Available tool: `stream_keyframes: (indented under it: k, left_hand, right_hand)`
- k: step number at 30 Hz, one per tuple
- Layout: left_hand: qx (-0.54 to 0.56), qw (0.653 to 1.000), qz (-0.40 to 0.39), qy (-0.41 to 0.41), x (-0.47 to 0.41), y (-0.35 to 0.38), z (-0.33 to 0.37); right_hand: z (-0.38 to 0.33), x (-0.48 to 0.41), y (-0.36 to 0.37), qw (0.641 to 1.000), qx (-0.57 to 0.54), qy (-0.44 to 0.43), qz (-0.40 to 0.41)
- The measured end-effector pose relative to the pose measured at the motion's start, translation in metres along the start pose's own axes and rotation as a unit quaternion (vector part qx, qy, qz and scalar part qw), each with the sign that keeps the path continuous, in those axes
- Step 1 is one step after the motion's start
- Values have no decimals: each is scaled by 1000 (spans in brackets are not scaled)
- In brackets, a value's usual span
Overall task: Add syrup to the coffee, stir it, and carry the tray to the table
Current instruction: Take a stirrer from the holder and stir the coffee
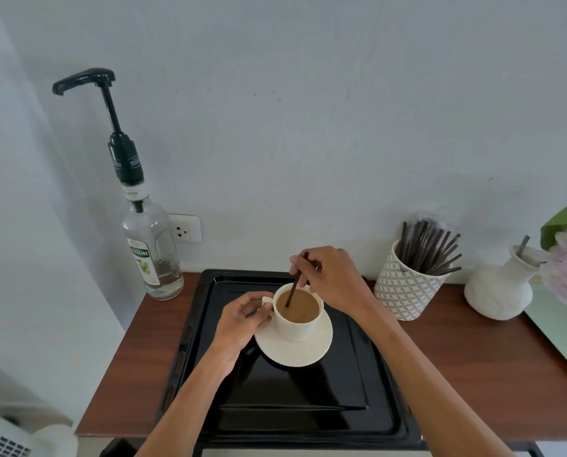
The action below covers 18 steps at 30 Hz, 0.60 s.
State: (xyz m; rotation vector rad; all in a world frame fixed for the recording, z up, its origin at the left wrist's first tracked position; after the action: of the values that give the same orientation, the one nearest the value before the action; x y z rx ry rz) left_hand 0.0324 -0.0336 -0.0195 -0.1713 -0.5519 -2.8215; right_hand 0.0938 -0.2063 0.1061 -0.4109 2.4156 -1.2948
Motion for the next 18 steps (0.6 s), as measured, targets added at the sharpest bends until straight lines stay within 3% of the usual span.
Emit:
stream_keyframes:
  k: [7,14,18]
  left_hand:
    - [5,1000,-4,-5,-2,-2,0]
    - [6,1000,-6,-11,-2,-3,-1]
    - [11,1000,-1,-11,-2,-2,-1]
  right_hand:
    - [17,2,-11,992,112,12,57]
    - [13,11,4,999,-36,21,15]
    - [15,7,4,997,11,30,65]
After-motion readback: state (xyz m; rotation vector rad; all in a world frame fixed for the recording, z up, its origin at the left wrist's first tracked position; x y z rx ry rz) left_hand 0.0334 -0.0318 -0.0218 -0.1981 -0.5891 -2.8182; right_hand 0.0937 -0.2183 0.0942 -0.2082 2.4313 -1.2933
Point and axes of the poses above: each hand's wrist, its own x-axis away from the middle knuckle, its own y-axis out of the palm, z = x × y, the point moved 1 cm from there along -x, towards the middle knuckle, and after that the axes turned 13 degrees about x, right-handed, at the moved point
